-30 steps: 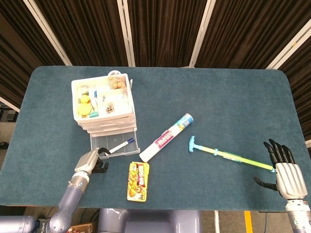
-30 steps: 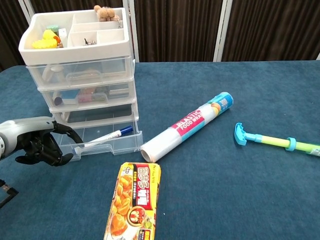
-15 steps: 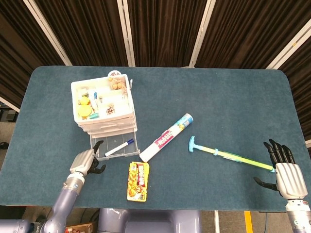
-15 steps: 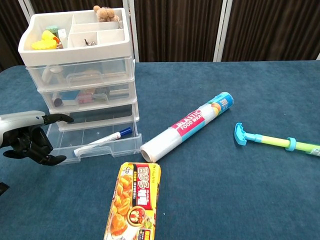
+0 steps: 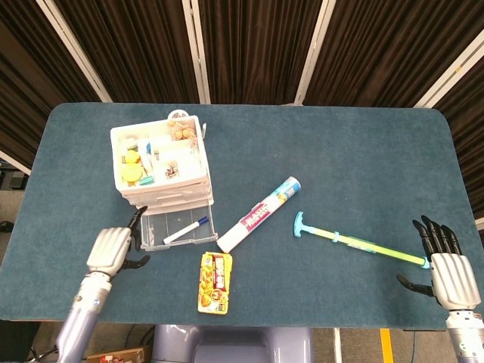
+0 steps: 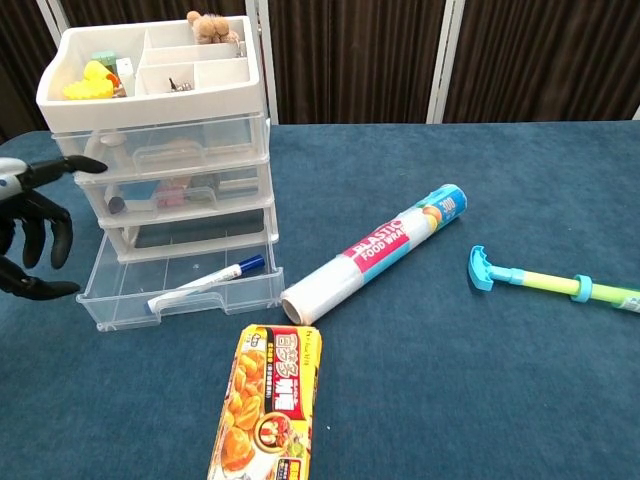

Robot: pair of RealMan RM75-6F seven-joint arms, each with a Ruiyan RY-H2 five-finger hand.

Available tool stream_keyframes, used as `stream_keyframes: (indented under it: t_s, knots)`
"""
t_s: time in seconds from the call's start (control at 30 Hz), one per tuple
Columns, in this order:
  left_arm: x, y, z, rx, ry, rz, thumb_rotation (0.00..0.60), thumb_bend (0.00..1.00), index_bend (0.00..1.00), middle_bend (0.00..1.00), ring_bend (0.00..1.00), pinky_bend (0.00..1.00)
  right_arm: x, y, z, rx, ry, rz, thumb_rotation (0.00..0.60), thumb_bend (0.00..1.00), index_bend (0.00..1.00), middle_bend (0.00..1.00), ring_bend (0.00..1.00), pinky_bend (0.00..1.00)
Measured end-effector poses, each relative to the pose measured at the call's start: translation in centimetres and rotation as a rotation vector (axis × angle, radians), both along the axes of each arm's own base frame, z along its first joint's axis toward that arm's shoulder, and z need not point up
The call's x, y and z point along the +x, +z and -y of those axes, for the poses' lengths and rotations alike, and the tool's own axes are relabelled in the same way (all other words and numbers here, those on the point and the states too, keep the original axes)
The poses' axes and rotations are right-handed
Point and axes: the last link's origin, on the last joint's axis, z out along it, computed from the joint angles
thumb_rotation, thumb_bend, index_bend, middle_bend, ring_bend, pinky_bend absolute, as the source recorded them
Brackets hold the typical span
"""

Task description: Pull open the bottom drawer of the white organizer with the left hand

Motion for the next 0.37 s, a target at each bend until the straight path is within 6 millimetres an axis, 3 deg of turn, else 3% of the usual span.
stream_keyframes:
  t_s: [0.03, 0.13, 0.27, 0.37]
  knots:
    - [-0.4, 0.5, 0.3, 0.023, -0.028, -0.018, 0.600, 0.11, 0.01, 0.12, 0.09, 0.34, 0.0, 0.0, 0.0, -0.001, 0.001, -0.001, 0.600, 0.09, 0.00, 0.00, 0.00, 0.00]
    - [-2.6, 2.2, 2.0, 0.099, -0.098, -0.093, 0.600, 0.07, 0.00, 0.00, 0.00, 0.18, 0.1, 0.0, 0.0, -0.005, 0.009, -0.008, 0.600, 0.09, 0.00, 0.00, 0.00, 0.00]
    - [-6.2, 5.1, 4.5, 0.175, -0.086, -0.191, 0.600, 0.04, 0.00, 0.00, 0.00, 0.11, 0.1, -0.1, 0.0, -0.010, 0.017, -0.015, 0.600, 0.09, 0.00, 0.00, 0.00, 0.00]
    - [-7.2, 6.1, 5.0, 0.210, -0.103, -0.241, 0.600, 0.04, 0.00, 0.00, 0.00, 0.09, 0.0, 0.0, -0.1, -0.012, 0.016, -0.015, 0.600, 0.09, 0.00, 0.00, 0.00, 0.00]
